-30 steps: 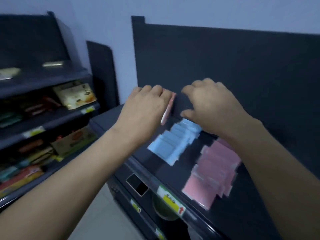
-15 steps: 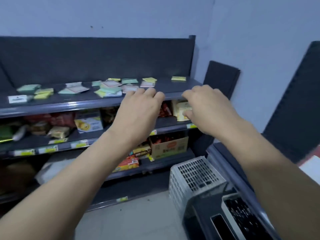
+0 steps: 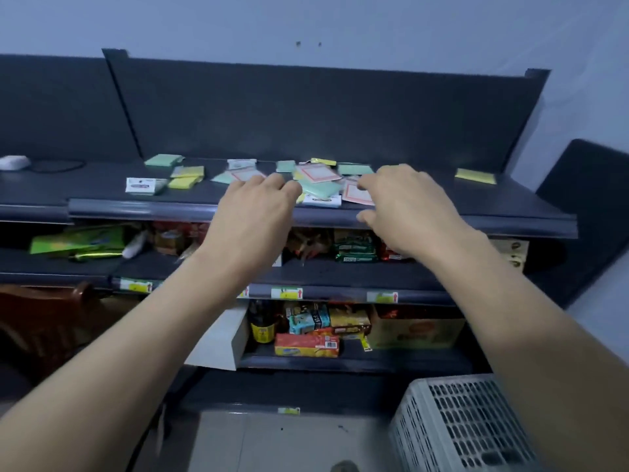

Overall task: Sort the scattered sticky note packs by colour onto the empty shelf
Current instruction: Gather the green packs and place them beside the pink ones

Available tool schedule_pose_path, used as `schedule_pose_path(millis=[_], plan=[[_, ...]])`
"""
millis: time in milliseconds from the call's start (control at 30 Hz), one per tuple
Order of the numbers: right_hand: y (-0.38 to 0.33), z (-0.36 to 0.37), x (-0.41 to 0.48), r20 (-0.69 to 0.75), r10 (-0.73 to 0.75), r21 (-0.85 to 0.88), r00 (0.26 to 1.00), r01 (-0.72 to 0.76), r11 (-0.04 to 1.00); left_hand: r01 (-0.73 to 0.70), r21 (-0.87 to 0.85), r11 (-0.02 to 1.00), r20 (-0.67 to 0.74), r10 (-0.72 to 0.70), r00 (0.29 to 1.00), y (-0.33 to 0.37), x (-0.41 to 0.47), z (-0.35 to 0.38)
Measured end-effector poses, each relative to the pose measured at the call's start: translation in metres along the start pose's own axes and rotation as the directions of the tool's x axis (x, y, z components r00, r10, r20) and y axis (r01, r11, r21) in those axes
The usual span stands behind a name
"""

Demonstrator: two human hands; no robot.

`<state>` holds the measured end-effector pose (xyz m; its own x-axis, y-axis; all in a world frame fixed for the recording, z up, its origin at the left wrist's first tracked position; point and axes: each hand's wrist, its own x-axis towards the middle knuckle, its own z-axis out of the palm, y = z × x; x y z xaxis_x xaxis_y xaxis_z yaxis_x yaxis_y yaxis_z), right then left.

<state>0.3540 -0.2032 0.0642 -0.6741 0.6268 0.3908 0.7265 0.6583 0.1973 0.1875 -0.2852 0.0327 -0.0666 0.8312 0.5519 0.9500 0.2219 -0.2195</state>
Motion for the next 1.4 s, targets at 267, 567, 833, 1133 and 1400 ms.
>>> schedule_pose_path(millis=[267, 567, 833, 1133, 1400], plan=[[0.047, 0.082, 0.127, 0.019, 0.004, 0.041, 1.0, -0.005, 0.999, 0.08, -0.003, 0.997, 0.102, -0.079, 0.992, -0.021, 0.101, 0.088], [0.11, 0.162, 0.257, 0.108, -0.013, 0.109, 0.994, 0.001, 0.994, 0.256, -0.14, 0.956, 0.443, -0.171, 0.88, -0.026, 0.227, 0.206], [0.129, 0.212, 0.305, 0.202, -0.007, 0.189, 0.979, -0.032, 0.981, 0.438, -0.099, 0.894, 0.714, -0.242, 0.657, -0.032, 0.257, 0.234], [0.144, 0.261, 0.34, 0.358, 0.126, 0.23, 0.925, -0.218, 0.948, 0.497, -0.226, 0.838, 0.711, -0.207, 0.672, -0.036, 0.268, 0.23], [0.139, 0.292, 0.366, 0.473, 0.279, 0.225, 0.835, -0.421, 0.878, 0.541, -0.243, 0.805, 0.642, -0.284, 0.712, -0.066, 0.266, 0.202]])
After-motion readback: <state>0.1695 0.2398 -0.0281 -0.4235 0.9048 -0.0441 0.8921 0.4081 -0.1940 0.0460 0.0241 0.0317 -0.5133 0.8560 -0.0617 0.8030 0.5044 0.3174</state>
